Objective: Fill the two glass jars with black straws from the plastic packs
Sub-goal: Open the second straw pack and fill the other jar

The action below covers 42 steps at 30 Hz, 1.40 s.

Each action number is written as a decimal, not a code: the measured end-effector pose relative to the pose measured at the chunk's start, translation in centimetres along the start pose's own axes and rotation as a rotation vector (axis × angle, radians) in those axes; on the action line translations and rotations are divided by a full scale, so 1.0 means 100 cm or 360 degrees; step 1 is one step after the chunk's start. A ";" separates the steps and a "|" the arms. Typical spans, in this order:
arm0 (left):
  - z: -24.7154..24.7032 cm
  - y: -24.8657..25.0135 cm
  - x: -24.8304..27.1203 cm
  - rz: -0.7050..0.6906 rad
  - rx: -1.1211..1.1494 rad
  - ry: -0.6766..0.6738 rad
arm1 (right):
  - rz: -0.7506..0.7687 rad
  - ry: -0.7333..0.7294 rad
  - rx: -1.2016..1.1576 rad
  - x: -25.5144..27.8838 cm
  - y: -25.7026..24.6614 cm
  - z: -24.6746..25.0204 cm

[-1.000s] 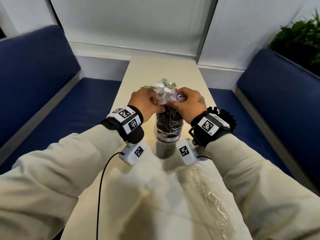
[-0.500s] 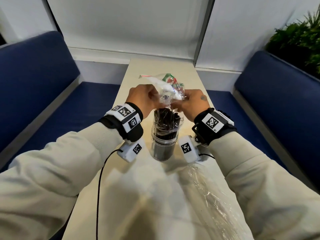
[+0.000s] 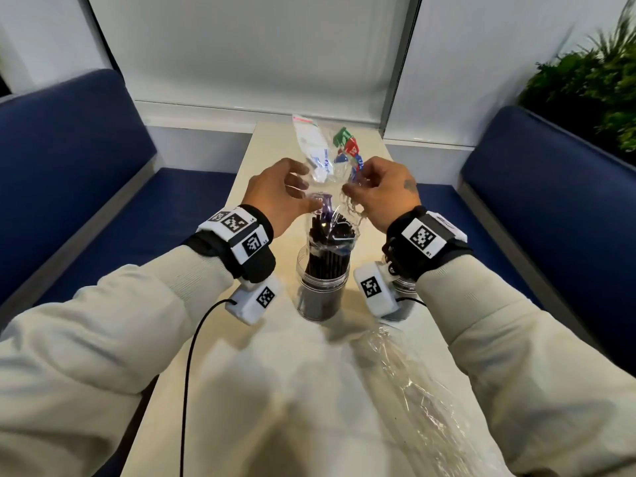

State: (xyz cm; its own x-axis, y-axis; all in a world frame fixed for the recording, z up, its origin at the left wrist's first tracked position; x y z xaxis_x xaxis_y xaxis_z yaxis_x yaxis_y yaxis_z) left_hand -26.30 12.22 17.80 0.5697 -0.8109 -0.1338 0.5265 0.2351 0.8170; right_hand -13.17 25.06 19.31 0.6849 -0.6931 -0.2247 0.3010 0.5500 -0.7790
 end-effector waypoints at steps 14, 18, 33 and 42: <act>0.022 0.057 0.036 -0.0367 0.0810 0.0153 | 0.0549 0.0235 0.0013 0.039 -0.074 0.022; 0.027 0.062 0.053 -0.0195 0.0906 0.0177 | 0.0695 0.0005 -0.0115 0.068 -0.074 0.026; -0.063 -0.054 0.167 0.0506 0.1854 -0.0410 | -0.0363 -0.0723 -0.0516 0.175 0.083 -0.009; -0.086 -0.130 0.200 0.0975 0.0889 -0.0448 | -0.0566 -0.0903 0.0290 0.201 0.147 -0.005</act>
State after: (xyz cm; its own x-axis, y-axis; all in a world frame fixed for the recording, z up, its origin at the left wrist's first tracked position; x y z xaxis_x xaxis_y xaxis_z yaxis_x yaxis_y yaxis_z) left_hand -16.34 -2.50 -0.32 0.4351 -0.7474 0.5020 -0.2496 0.4355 0.8649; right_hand 4.70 19.03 3.03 0.7500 -0.5225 0.4055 0.6442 0.4383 -0.6268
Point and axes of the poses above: each hand's wrist, its own x-axis away from the middle knuckle, its own z-axis out of the back of the hand, y = z × x, the point moved 6 cm from there along -x, towards the middle knuckle, and after that the axes turned 9 degrees about -y, right-handed, at the moved point
